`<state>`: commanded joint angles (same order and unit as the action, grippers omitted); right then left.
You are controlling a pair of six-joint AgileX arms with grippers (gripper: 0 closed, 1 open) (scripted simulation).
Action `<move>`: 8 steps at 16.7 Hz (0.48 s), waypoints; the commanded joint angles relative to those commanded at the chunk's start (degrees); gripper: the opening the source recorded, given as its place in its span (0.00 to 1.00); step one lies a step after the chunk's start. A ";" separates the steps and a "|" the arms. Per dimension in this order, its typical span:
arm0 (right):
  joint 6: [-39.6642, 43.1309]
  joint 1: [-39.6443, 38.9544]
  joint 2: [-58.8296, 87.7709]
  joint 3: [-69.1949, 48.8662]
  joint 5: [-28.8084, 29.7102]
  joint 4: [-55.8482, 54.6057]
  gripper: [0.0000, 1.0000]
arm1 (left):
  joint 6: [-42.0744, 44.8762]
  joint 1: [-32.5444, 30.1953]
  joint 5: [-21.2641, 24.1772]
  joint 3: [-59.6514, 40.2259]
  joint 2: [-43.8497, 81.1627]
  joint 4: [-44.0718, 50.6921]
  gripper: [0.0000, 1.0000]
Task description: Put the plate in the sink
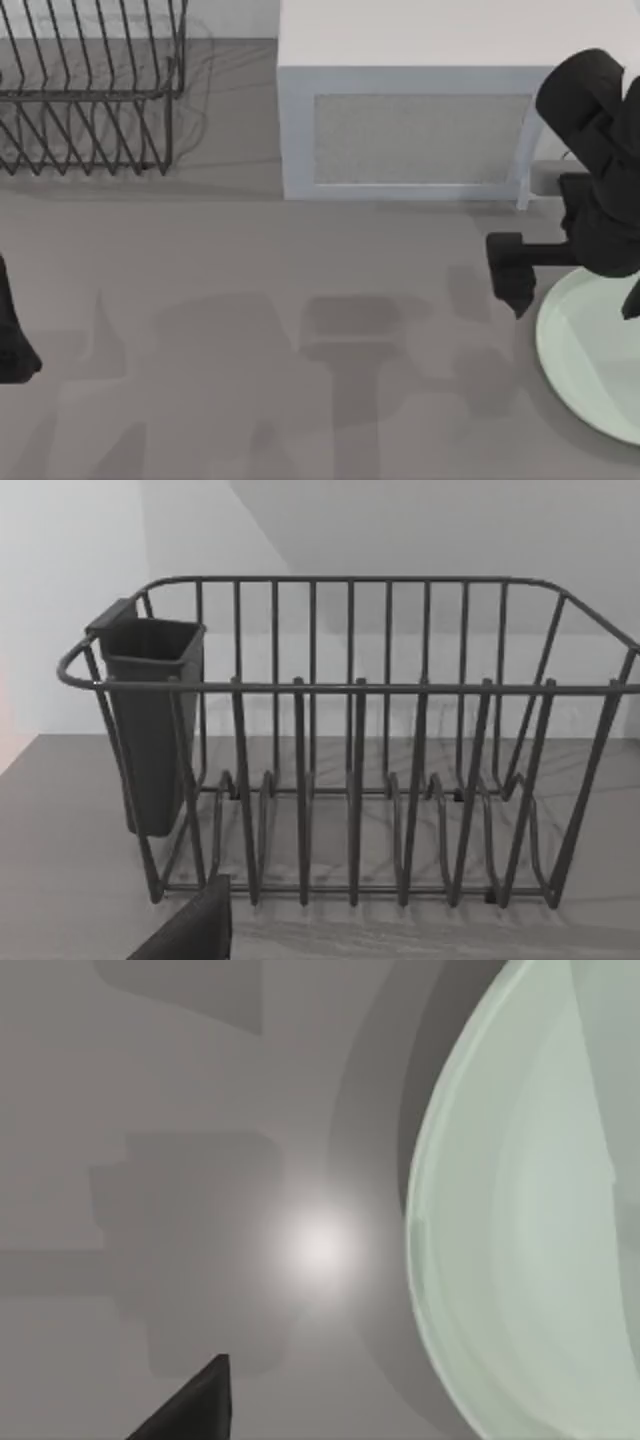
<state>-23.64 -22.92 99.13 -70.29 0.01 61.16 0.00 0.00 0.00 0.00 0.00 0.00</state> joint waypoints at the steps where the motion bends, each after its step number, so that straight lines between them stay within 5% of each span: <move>1: 0.06 0.29 -0.17 0.18 -0.01 -0.14 1.00 | 0.00 0.00 0.00 0.00 0.00 0.00 1.00; 8: -0.11 0.08 5.20 6.97 0.01 -12.53 1.00 | 0.00 0.00 0.00 0.00 0.00 0.00 1.00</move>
<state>-23.75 -22.84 104.33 -63.32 0.03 48.63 0.00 0.00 0.00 0.00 0.00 0.00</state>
